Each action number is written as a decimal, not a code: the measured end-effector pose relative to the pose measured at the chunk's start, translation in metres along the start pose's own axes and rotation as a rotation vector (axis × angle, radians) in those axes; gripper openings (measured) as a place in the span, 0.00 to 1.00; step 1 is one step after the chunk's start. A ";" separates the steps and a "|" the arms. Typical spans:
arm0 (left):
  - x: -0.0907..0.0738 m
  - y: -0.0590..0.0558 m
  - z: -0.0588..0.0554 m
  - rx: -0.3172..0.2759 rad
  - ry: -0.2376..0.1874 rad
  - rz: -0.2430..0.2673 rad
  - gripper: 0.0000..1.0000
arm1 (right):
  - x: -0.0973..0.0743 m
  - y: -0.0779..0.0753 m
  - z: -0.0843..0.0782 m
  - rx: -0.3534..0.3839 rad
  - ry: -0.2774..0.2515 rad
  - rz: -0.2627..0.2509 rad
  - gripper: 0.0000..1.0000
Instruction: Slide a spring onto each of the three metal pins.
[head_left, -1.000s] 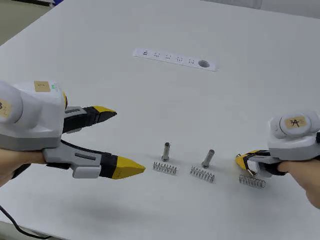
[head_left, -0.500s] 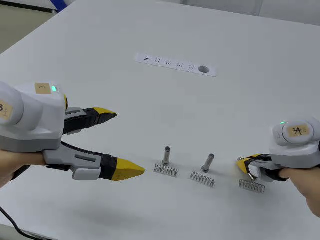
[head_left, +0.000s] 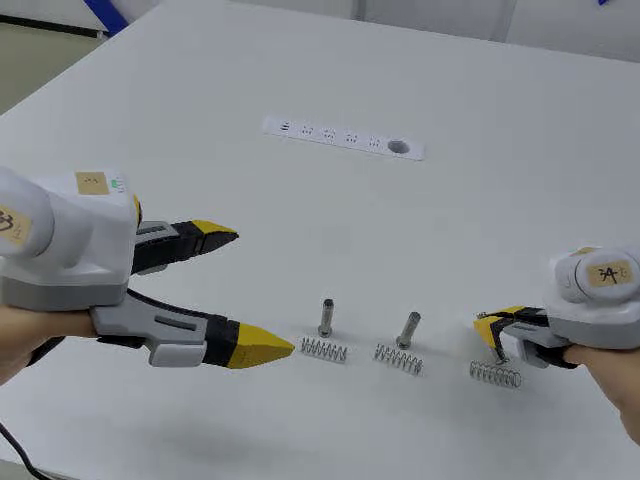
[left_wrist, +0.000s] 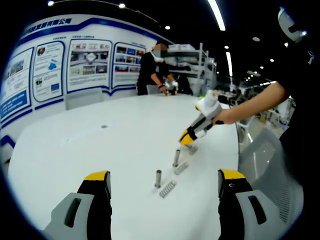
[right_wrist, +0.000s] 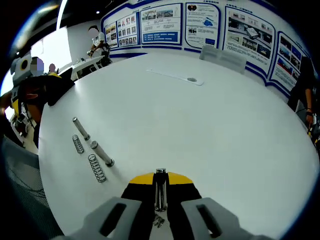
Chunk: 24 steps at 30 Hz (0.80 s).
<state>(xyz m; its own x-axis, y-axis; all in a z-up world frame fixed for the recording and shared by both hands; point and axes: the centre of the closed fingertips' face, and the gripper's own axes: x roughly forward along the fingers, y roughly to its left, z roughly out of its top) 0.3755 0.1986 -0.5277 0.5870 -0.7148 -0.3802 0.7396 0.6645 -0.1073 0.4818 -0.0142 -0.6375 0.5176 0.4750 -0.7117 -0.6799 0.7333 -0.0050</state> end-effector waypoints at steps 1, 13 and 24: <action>0.000 0.000 0.000 0.002 -0.001 0.000 0.90 | -0.001 0.000 0.001 -0.001 -0.007 -0.003 0.08; 0.000 -0.003 0.002 0.014 -0.002 -0.005 0.90 | -0.014 0.002 0.005 0.008 -0.076 -0.005 0.08; -0.001 -0.005 0.003 0.020 0.001 -0.007 0.90 | -0.021 0.004 0.003 0.003 -0.134 0.000 0.08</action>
<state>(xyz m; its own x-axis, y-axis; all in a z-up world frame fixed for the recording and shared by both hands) 0.3724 0.1951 -0.5238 0.5815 -0.7192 -0.3803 0.7502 0.6549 -0.0915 0.4699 -0.0196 -0.6204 0.5821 0.5356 -0.6118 -0.6786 0.7345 -0.0026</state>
